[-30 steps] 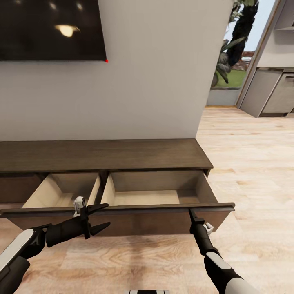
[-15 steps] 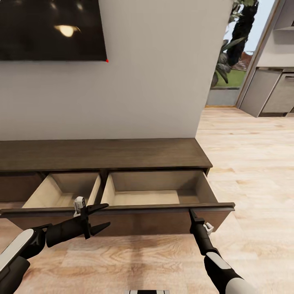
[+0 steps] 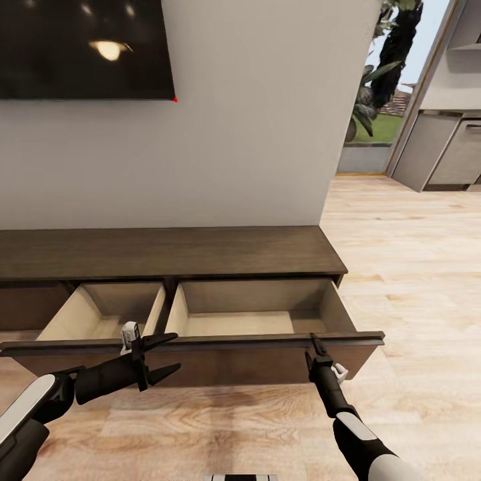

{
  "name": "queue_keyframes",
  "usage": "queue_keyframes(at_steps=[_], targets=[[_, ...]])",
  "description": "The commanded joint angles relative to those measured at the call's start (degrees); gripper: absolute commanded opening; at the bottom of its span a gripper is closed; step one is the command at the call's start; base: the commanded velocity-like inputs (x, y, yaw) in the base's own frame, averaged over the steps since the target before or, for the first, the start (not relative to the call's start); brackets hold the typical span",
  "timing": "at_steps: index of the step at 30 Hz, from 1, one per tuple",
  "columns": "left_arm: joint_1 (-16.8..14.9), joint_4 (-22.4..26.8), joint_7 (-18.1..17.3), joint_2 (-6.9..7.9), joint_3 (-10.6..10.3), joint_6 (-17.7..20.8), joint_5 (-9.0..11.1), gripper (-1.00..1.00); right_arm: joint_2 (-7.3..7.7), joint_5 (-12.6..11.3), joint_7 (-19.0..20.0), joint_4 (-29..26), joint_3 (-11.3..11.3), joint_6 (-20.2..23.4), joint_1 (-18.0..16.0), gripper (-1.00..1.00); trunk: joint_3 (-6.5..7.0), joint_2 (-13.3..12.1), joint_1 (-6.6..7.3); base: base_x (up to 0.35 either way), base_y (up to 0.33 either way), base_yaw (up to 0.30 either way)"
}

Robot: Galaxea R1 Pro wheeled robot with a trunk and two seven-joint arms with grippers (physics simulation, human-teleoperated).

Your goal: Place each of the two pumpkins and all three candles from the living room inside a cabinet in the living room (use any cabinet), then make sure every cabinet is closed, and position the cauldron so it is next to a table in the living room.

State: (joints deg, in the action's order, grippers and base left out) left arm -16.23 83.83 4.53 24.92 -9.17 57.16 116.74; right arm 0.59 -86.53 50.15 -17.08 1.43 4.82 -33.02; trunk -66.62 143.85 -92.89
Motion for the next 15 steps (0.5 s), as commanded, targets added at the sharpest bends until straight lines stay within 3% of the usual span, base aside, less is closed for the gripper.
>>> queue_keyframes(at_steps=[1,5,15], targets=[[-0.03,0.02,0.48,0.04,-0.05,0.06,0.6,1.0,0.02,-0.62,0.21,0.06,0.15,0.51,-0.03,1.0,-0.05,0.02,0.01,0.0,0.0,0.0],[-0.03,0.02,0.48,0.04,0.0,0.06,0.6,1.0,0.04,-0.73,0.21,0.05,0.15,0.54,-0.03,1.0,-0.05,0.02,0.01,-0.129,0.0,0.0],[-0.03,0.02,0.48,0.0,-0.05,0.06,0.6,1.0,0.06,-0.54,0.2,0.05,0.15,0.51,-0.03,1.0,-0.05,0.02,0.01,-0.277,-0.007,0.0]])
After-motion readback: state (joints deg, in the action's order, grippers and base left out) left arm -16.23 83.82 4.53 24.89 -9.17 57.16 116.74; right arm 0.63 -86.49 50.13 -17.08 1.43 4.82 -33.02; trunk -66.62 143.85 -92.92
